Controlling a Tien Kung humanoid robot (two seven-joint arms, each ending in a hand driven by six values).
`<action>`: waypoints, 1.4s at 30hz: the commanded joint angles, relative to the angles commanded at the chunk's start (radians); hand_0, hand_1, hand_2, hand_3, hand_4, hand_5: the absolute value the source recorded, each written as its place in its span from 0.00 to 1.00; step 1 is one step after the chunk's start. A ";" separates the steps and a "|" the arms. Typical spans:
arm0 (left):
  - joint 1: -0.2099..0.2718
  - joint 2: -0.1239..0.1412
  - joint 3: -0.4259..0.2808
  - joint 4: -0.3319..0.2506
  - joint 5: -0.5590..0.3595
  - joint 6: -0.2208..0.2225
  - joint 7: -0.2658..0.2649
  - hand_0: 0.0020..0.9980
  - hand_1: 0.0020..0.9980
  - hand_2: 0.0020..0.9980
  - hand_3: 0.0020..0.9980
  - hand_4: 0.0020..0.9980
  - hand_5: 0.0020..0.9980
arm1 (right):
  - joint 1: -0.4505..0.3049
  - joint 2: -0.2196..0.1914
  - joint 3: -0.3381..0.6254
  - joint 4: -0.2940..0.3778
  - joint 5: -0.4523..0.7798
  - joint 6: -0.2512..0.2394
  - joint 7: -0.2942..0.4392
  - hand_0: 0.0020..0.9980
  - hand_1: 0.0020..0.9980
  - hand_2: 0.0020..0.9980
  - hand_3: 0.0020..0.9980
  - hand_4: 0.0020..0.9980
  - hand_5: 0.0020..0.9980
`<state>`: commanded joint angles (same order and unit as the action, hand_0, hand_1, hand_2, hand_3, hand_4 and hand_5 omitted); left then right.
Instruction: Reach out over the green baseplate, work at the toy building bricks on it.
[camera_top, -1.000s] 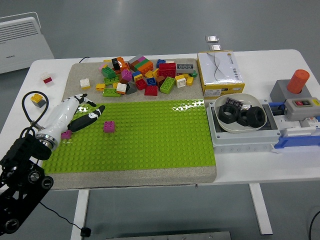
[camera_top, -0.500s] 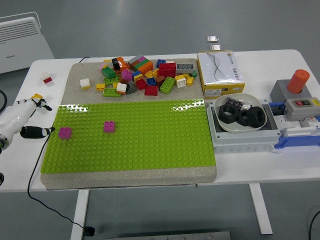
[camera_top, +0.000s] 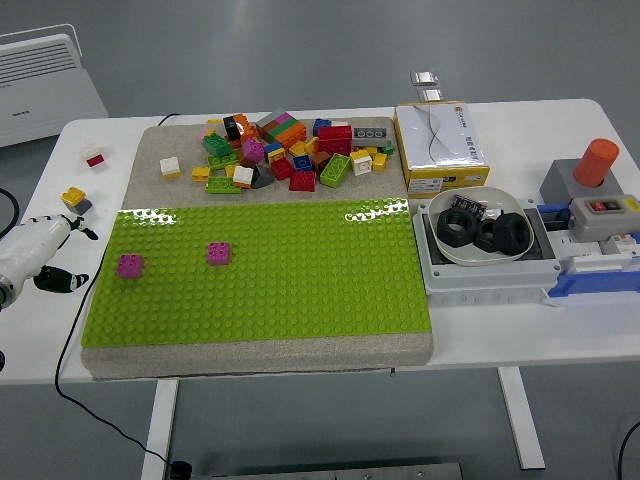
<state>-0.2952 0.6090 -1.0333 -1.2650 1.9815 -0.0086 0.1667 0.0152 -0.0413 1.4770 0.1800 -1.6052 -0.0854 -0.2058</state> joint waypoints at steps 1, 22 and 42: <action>0.004 -0.002 -0.004 -0.002 0.001 -0.002 0.002 0.99 0.95 0.94 0.70 0.81 0.00 | -0.004 0.003 -0.030 0.000 0.033 -0.008 -0.003 0.73 0.84 0.88 0.89 0.79 1.00; -0.016 -0.063 -0.036 -0.068 0.038 -0.052 0.051 0.99 0.95 0.94 0.70 0.82 0.00 | -0.021 0.015 -0.185 0.000 0.238 -0.038 -0.014 0.68 0.78 0.90 0.94 0.85 1.00; 0.041 -0.129 -0.240 -0.226 0.035 -0.057 0.056 0.98 0.95 0.95 0.69 0.83 0.00 | 0.031 -0.009 0.113 0.000 -0.072 0.010 0.023 0.68 0.75 0.85 0.85 0.83 1.00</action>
<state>-0.2540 0.4802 -1.2732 -1.4908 2.0169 -0.0659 0.2225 0.0463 -0.0503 1.5896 0.1800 -1.6775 -0.0756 -0.1828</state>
